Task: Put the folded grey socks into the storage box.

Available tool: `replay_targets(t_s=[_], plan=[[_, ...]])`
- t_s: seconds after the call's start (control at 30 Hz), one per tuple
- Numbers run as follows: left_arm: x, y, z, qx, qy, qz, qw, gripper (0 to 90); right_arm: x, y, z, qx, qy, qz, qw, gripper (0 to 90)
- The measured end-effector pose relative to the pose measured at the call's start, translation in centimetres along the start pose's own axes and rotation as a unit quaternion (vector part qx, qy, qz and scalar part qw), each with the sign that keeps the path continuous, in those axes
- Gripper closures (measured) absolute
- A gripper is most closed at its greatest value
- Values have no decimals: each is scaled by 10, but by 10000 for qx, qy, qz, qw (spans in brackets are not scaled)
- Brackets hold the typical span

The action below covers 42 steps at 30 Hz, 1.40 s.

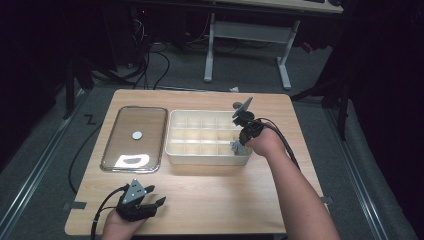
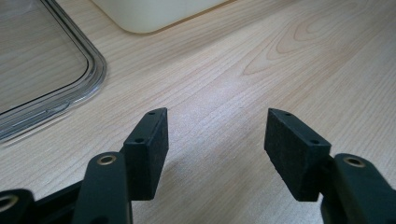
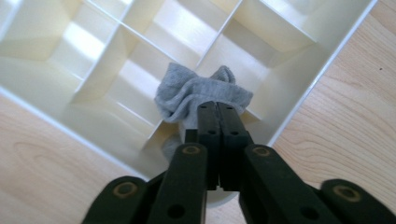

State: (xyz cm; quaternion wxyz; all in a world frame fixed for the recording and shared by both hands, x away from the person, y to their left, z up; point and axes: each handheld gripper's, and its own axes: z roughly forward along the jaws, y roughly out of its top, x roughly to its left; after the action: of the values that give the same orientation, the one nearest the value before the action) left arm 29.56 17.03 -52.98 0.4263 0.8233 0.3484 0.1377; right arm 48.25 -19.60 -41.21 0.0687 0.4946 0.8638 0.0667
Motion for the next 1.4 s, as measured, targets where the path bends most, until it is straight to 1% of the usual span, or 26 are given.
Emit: replay_targets(t_s=[0.07, 0.1, 0.17, 0.23, 0.33, 0.4, 0.43, 0.47, 0.5, 0.57, 0.67, 0.7, 0.73, 0.8, 0.83, 0.93, 1.0, 1.03, 1.07, 1.1, 1.13, 1.17, 1.23, 1.3, 1.33, 1.4], plan=[[0, 0, 0, -5, -3, -10, 10000, 405, 2, 2, 7, 149, -31, 28, 9999, 900], [0, 0, 0, -5, 2, -7, 10000, 405, 3, 4, 14, 249, -89, -44, 9996, 900], [1, 0, 0, -7, 1, -17, 10000, 405, 5, 5, 21, 291, -102, -41, 9995, 900], [1, 0, 0, -12, 5, -18, 10000, 405, 7, 5, 24, 361, -120, -32, 9993, 900], [0, 0, 1, 12, -25, -14, 10000, 405, 6, 5, 26, 447, -56, -46, 9990, 900], [-1, 0, 2, 37, -33, 17, 10000, 406, 7, 5, 32, 574, -94, -70, 9983, 900], [-1, 0, 2, 47, -40, 25, 10000, 405, 9, 4, 34, 645, -107, 25, 9979, 900], [-1, 0, 2, 56, -43, 30, 10000, 405, 9, 4, 39, 660, -128, -38, 9977, 900], [-1, 0, 2, 64, -41, 32, 10000, 405, 10, 4, 44, 705, -151, 1, 9974, 900], [-1, 0, 3, 51, -33, 17, 10000, 405, 12, 5, 53, 720, -254, -180, 9969, 900], [-1, 0, 4, 75, -48, 30, 10000, 405, 13, 5, 54, 788, -205, -90, 9966, 900], [-1, 0, 4, 84, -50, 31, 9999, 406, 12, 5, 54, 789, -199, -69, 9967, 900], [-1, 0, 4, 88, -52, 34, 9999, 405, 12, 5, 54, 766, -202, -120, 9968, 900], [-1, 0, 4, 91, -47, 36, 9999, 405, 13, 4, 54, 756, -204, -41, 9969, 900], [-1, 0, 4, 85, -49, 31, 9999, 405, 12, 3, 52, 731, -224, -103, 9970, 900], [-1, 0, 4, 95, -46, 29, 9999, 405, 10, 3, 40, 698, -175, -15, 9974, 877], [-1, 0, 4, 112, -55, 29, 9999, 405, 8, 3, 29, 514, -250, -12, 9984, 893], [-1, 0, 4, 112, -51, 37, 9999, 405, 9, 4, 18, 273, -227, 58, 9994, 896], [-2, -1, 5, 112, -45, 49, 9999, 405, 8, 5, 14, 158, -188, -52, 9997, 896], [-2, -1, 5, 112, -41, 49, 9999, 405, 11, 6, 11, 78, -124, -31, 9999, 895], [-1, 0, 5, 113, -43, 42, 9999, 406, 12, 6, 11, 98, -82, -16, 9999, 894], [-2, 0, 5, 102, -43, 27, 9999, 405, 14, 7, 14, 146, -59, -85, 9998, 891], [-1, -1, 5, 109, -44, 32, 9999, 405, 18, 7, 23, 327, -79, -108, 9994, 897], [-1, -1, 5, 120, -56, 23, 9999, 405, 19, 6, 32, 389, -181, -181, 9989, 900], [-1, -1, 5, 124, -57, 22, 9999, 405, 19, 5, 36, 450, -187, -45, 9988, 900], [-1, -1, 5, 116, -51, 23, 9999, 405, 17, 5, 42, 562, -156, -59, 9983, 900]])
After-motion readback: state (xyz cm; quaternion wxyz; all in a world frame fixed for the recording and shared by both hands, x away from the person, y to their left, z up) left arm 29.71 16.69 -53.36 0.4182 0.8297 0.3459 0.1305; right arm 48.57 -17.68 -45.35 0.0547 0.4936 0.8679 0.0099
